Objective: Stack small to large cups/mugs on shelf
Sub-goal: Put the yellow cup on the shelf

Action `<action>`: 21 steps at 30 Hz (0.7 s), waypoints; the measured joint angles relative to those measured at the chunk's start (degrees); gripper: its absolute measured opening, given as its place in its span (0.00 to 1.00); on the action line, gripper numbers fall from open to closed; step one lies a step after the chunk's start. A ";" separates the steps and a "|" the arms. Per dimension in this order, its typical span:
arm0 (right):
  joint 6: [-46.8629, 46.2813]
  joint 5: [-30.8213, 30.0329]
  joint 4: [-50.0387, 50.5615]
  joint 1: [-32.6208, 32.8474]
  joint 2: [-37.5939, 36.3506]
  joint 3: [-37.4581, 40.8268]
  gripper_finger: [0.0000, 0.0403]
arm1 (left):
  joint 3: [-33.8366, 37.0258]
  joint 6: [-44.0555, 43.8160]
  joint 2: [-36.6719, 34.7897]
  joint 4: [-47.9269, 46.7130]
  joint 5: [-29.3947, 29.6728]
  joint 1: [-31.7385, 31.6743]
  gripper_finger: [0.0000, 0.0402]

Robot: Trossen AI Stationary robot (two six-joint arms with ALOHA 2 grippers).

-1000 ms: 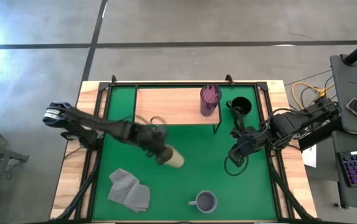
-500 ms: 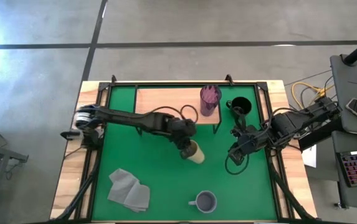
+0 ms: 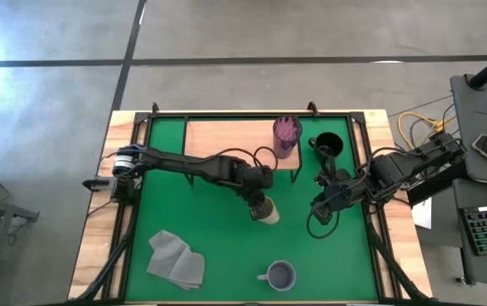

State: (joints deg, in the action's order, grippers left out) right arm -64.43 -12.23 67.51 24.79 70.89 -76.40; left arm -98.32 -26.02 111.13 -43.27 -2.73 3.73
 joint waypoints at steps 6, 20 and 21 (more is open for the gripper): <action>0.18 -0.29 0.35 -0.06 0.00 0.02 0.23 | 0.10 -0.51 0.04 0.75 -0.13 0.00 0.19; -0.34 -0.44 1.01 -0.06 0.00 0.02 0.23 | 0.52 -0.36 -0.56 0.15 3.22 -0.02 0.26; -0.37 -0.43 0.98 -0.06 0.00 0.02 0.23 | 0.54 -0.41 -0.97 -0.13 3.69 -0.02 0.26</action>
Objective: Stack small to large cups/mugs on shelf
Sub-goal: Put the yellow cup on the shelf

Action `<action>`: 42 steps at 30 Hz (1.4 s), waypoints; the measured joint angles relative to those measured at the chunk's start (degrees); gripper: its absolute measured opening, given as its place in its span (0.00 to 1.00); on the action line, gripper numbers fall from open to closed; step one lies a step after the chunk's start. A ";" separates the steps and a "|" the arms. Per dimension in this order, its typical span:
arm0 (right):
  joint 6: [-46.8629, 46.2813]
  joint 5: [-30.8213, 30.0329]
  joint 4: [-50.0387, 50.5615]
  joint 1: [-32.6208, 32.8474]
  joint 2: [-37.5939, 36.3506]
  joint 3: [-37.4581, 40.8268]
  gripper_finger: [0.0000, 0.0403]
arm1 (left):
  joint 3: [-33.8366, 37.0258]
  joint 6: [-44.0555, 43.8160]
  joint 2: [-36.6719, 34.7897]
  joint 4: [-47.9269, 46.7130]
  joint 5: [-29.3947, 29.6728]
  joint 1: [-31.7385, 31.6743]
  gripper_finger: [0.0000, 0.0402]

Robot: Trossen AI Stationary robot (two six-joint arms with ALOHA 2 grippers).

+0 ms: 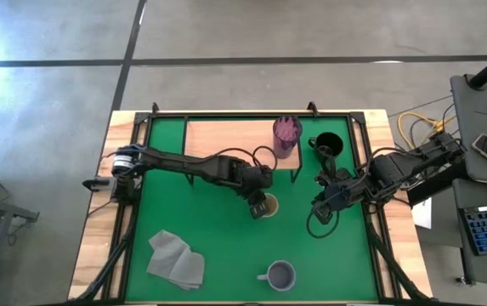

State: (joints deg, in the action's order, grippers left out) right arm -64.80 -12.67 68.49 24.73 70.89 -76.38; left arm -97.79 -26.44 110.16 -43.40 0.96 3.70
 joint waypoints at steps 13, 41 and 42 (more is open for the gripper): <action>1.35 -0.58 -5.96 -3.14 3.00 0.32 0.23 | 1.82 -0.28 -8.62 -14.97 4.66 0.64 0.26; -17.75 -4.02 -13.24 -7.26 27.72 -9.20 0.29 | 41.68 -9.42 -50.93 -3.65 13.98 10.16 0.26; -18.05 -4.00 -13.12 -7.24 28.46 -9.64 0.29 | 42.29 -9.42 -51.82 -3.46 14.02 10.16 0.26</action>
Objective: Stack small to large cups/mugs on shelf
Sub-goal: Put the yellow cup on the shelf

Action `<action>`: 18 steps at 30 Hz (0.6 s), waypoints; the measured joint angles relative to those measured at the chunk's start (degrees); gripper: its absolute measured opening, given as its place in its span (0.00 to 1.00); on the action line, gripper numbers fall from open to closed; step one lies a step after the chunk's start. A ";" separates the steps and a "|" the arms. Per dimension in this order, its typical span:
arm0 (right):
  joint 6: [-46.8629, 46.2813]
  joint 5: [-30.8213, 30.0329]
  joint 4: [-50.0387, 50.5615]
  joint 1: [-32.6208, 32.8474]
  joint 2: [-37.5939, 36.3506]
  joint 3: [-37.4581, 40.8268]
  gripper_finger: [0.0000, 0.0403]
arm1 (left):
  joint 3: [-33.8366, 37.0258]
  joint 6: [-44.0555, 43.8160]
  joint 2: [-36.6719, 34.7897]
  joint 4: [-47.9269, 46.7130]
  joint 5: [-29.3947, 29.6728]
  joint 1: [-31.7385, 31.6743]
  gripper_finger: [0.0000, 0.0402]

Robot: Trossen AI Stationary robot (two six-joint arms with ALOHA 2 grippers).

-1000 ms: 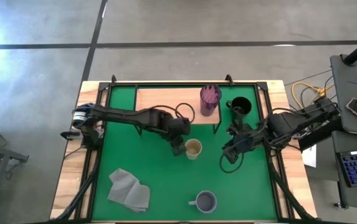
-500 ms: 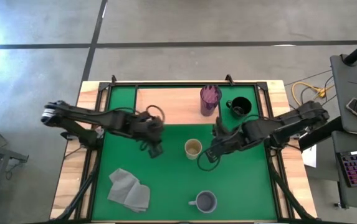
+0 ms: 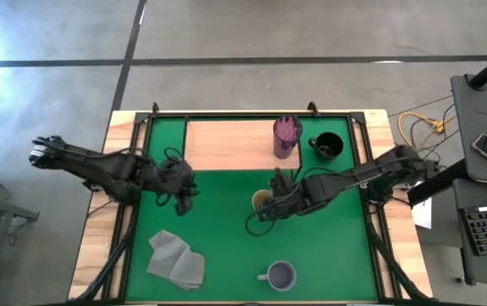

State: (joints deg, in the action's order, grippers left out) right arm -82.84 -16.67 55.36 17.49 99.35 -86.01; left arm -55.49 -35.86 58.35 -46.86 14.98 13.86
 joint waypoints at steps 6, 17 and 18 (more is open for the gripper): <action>-2.29 -0.07 3.72 0.01 0.74 -1.95 0.29 | 2.85 0.06 -3.28 -0.10 -0.04 0.00 0.26; -4.77 0.52 9.27 -0.01 -0.53 -2.94 0.29 | 4.51 0.74 -2.27 0.69 -0.08 0.00 0.26; -5.16 0.55 8.83 -0.03 -0.19 -2.52 0.29 | 4.75 0.86 -2.27 0.93 -0.08 0.00 0.26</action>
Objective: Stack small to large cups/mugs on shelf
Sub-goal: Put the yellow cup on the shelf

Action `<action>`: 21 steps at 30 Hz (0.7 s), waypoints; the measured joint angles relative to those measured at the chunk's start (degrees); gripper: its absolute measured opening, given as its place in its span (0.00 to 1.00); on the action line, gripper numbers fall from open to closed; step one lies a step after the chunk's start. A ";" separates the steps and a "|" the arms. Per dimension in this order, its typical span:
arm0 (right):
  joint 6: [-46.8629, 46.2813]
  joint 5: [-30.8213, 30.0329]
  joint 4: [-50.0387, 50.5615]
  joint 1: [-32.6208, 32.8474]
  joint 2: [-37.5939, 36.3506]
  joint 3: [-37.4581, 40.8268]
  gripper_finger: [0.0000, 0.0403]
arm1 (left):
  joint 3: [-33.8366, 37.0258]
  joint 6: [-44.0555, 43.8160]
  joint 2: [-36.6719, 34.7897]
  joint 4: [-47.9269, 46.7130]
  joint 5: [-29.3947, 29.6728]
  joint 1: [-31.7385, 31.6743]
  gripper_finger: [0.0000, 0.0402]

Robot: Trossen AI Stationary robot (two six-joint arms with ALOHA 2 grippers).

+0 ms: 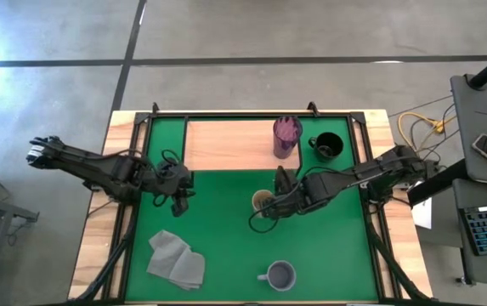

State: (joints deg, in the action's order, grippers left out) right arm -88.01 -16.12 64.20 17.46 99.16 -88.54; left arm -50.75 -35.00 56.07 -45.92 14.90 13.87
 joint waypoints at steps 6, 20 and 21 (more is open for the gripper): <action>-0.55 -0.05 -1.12 -0.03 0.79 0.64 0.29 | 0.46 1.01 0.00 0.98 -0.02 0.00 0.26; -2.62 -2.03 -2.44 -0.21 6.05 0.71 0.29 | 0.55 1.35 -0.02 0.89 -0.04 0.00 0.26; -2.62 -1.99 -2.38 -0.26 6.32 0.73 0.29 | 0.55 1.36 -0.02 0.89 -0.04 0.00 0.26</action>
State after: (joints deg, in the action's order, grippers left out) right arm -90.63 -18.11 61.82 17.20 105.49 -87.81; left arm -50.19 -33.64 56.05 -45.04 14.85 13.87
